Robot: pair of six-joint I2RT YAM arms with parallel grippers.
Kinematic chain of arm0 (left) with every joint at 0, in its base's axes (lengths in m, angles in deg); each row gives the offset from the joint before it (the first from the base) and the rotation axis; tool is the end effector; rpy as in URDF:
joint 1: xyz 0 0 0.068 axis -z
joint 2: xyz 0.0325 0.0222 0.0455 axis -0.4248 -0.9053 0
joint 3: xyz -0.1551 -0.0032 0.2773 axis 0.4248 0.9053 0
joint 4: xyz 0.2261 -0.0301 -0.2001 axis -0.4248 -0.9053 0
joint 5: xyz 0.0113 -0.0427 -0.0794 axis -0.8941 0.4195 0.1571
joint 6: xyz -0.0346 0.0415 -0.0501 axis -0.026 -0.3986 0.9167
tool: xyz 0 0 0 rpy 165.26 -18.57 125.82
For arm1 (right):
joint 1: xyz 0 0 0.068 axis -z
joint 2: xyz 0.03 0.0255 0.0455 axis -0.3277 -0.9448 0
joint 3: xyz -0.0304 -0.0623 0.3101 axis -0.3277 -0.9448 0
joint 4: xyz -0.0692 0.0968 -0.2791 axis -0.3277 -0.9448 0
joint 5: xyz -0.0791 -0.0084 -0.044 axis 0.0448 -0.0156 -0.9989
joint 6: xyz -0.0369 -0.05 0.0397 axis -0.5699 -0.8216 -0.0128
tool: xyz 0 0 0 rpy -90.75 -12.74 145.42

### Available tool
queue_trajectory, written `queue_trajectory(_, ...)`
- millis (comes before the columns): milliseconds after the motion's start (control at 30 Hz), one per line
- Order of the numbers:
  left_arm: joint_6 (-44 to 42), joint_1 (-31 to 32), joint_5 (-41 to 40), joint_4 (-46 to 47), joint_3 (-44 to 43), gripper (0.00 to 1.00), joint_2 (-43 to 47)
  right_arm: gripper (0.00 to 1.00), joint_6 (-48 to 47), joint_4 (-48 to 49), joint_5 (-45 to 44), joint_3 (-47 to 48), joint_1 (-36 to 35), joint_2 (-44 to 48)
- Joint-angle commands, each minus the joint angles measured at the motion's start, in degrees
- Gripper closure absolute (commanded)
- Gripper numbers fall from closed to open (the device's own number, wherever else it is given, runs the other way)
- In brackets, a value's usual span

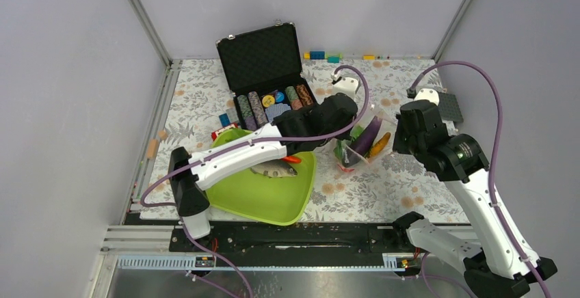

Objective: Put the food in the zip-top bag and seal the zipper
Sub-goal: Adjust the zipper food storage bag at the center of the board.

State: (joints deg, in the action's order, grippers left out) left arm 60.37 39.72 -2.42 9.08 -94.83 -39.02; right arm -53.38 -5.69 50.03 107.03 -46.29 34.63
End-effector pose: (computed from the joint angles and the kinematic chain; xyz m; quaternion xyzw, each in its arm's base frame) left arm 0.2277 -0.4255 0.4109 0.1600 0.8546 -0.2142 0.4453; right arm 0.1753 0.0614 0.4367 0.0409 0.8939 -0.0099 0.4463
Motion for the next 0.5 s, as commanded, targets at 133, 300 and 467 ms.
queue_trajectory(133, -2.8, -0.1, 7.2, 10.1, 1.1, 0.91, 6.4, 1.0, -0.5, 4.8, 5.1, 2.0, 0.0, 2.9)
queue_trajectory(300, -2.9, -0.2, 7.4, 10.3, 0.8, 0.76, 6.6, 1.0, 0.0, 4.8, 6.8, 2.8, 0.0, 2.4)
queue_trajectory(467, -3.5, -0.2, 6.4, 10.2, 4.9, 0.16, 9.6, 1.0, 0.4, 4.8, 7.7, 2.7, 0.0, 2.2)
